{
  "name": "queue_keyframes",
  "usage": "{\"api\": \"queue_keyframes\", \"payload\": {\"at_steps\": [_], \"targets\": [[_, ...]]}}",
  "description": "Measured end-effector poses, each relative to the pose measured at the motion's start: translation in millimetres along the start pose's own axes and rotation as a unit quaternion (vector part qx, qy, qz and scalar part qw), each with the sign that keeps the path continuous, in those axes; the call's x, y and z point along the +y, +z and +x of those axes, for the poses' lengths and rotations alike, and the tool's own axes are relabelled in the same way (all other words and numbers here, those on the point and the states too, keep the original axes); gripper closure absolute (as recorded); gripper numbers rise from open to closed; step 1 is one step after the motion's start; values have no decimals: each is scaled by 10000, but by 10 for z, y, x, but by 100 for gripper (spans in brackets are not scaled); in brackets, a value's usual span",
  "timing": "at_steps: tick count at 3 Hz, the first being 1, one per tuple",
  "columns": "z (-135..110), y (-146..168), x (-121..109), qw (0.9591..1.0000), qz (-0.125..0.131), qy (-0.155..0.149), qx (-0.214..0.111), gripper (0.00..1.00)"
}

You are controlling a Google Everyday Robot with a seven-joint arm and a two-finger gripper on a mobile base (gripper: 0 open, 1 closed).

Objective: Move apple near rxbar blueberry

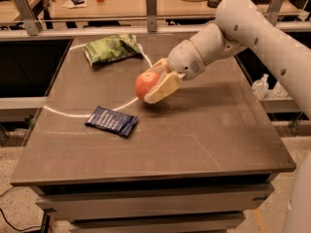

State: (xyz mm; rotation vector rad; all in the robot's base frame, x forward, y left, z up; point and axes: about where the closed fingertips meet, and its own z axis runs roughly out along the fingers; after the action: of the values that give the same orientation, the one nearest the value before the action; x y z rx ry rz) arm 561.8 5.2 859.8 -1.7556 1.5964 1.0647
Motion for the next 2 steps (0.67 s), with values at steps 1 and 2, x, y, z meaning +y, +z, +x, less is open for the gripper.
{"api": "queue_keyframes", "payload": {"at_steps": [1,2], "targets": [[-53,203,37,9997,-221,-48,-81,100],[-102,345,134,9989,-398,-37,-224,100]]}}
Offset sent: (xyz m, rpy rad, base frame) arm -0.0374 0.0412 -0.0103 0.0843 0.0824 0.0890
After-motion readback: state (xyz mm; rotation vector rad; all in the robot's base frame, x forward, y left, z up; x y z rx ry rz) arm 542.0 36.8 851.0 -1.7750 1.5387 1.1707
